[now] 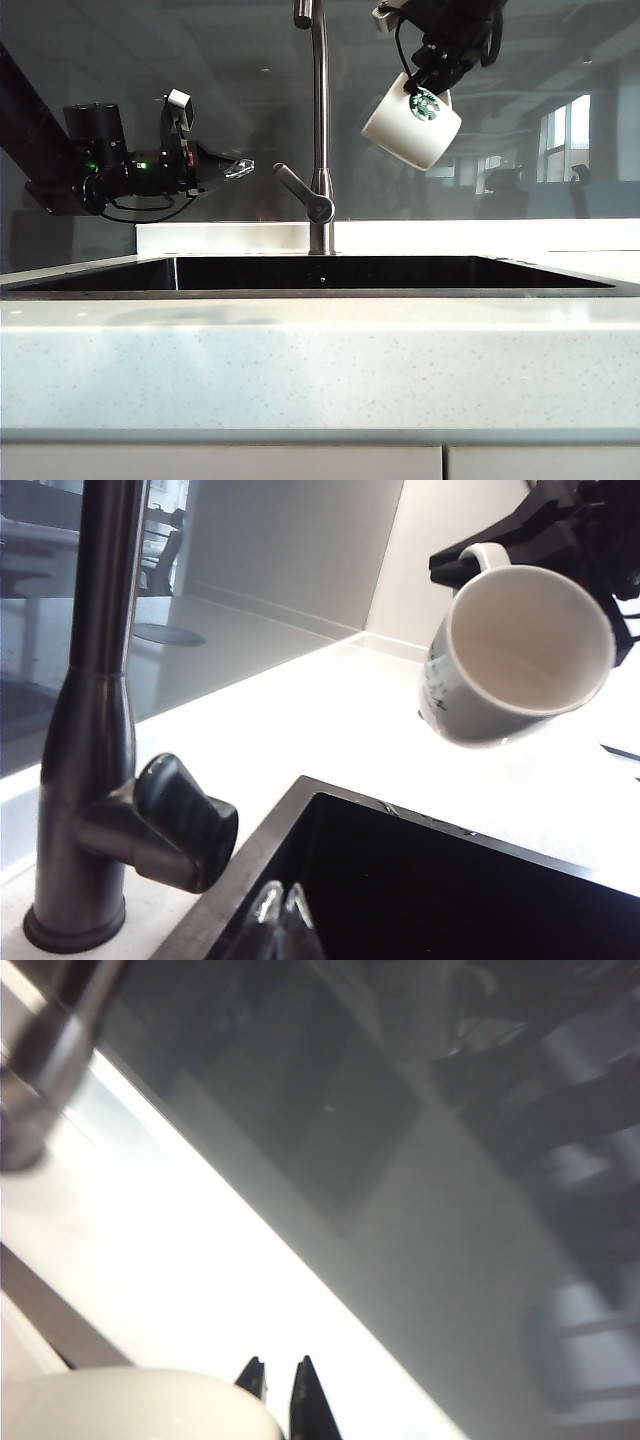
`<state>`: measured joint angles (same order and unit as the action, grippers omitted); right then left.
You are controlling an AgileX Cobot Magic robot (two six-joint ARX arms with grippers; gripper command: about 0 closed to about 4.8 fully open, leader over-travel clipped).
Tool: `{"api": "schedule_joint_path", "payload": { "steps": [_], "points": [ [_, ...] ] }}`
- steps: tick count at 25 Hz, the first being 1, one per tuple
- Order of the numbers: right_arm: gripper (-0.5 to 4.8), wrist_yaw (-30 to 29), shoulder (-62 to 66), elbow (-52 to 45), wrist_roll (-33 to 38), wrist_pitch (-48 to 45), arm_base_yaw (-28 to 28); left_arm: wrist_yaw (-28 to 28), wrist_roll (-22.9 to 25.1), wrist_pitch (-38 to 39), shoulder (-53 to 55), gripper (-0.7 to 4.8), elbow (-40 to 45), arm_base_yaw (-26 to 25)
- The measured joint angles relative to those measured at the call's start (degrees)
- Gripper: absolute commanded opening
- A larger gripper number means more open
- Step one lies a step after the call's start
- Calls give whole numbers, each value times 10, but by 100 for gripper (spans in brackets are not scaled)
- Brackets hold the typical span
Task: Pick up the mug next to the sink, go to the faucet to get some water, pour the water into the sink, and finally put the mug back to its place.
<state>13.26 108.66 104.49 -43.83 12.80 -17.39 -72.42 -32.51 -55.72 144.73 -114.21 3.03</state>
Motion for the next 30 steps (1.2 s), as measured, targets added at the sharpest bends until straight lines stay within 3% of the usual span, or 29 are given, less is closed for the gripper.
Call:
{"api": "schedule_joint_path", "payload": {
  "steps": [11,15,21,30],
  "points": [
    [-5,130,0,0,-288,-30,-71,-5,-21,0,0,-6,0,0],
    [-5,136,-4,0,-376,-92,-91,-5,-32,0,0,-6,0,0],
    [-5,136,-13,1,-495,-105,-98,-5,-33,0,0,-6,0,0],
    [-5,130,-21,1,-588,-105,-97,-5,-35,0,0,-6,0,0]
  ]
}}
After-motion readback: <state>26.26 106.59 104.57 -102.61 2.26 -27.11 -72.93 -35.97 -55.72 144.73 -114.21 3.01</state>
